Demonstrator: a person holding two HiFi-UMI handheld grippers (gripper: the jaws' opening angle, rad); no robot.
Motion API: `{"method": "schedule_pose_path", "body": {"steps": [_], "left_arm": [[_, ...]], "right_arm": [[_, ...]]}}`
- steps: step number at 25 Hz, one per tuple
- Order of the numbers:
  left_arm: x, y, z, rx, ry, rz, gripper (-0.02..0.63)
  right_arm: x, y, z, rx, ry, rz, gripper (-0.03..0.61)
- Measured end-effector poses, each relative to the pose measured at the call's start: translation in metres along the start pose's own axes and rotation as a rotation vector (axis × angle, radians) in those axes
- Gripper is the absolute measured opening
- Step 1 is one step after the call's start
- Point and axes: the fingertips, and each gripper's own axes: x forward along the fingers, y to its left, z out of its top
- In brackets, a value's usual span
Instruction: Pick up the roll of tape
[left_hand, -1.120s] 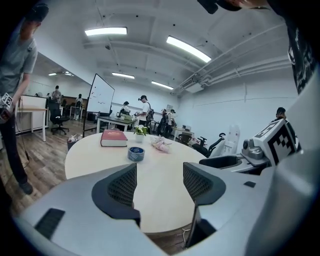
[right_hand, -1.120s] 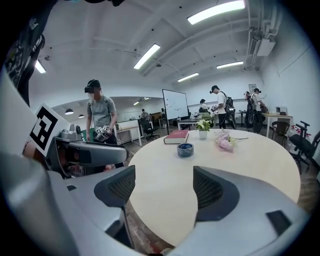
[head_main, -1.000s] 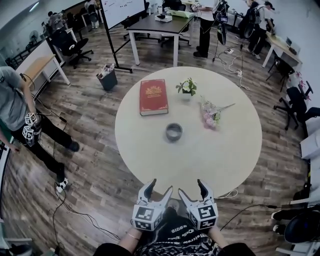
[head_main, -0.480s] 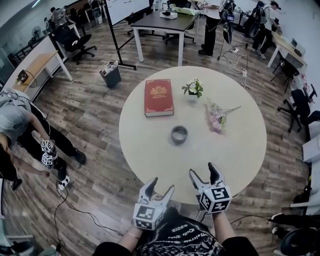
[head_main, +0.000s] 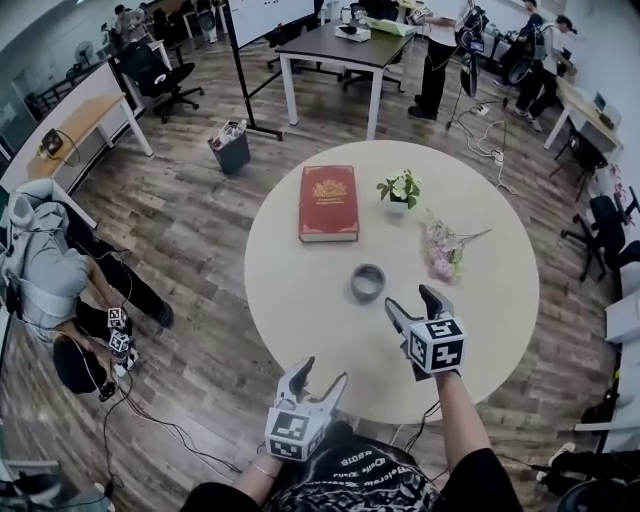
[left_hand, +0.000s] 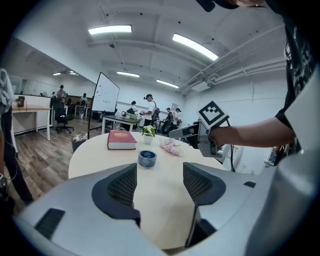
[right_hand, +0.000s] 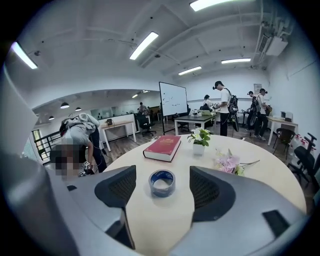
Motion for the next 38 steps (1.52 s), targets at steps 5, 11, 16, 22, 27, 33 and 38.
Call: {"method": "schedule_pose_path", "body": {"steps": [5, 11, 16, 22, 27, 33, 38], "left_arm": [[0.007, 0.013, 0.004, -0.003, 0.006, 0.028, 0.310], [0.008, 0.032, 0.002, -0.008, 0.037, 0.077, 0.310], [0.007, 0.049, 0.002, -0.018, 0.056, 0.117, 0.310], [0.003, 0.061, 0.003, -0.024, 0.073, 0.141, 0.310], [0.001, 0.074, 0.002, -0.040, 0.068, 0.159, 0.310], [-0.009, 0.084, 0.001, -0.047, 0.068, 0.177, 0.310], [-0.014, 0.081, 0.000, -0.047, 0.075, 0.169, 0.310]], "right_arm": [[0.056, -0.012, -0.006, -0.020, 0.115, 0.049, 0.319], [0.112, -0.019, -0.023, -0.058, 0.241, 0.078, 0.308], [0.145, -0.023, -0.045, -0.067, 0.345, 0.086, 0.295], [0.170, -0.030, -0.054, -0.003, 0.416, 0.067, 0.288], [0.179, -0.038, -0.073, 0.009, 0.485, 0.021, 0.228], [0.181, -0.042, -0.071, 0.063, 0.461, -0.063, 0.076], [0.175, -0.040, -0.066, 0.040, 0.444, -0.096, 0.069]]}}
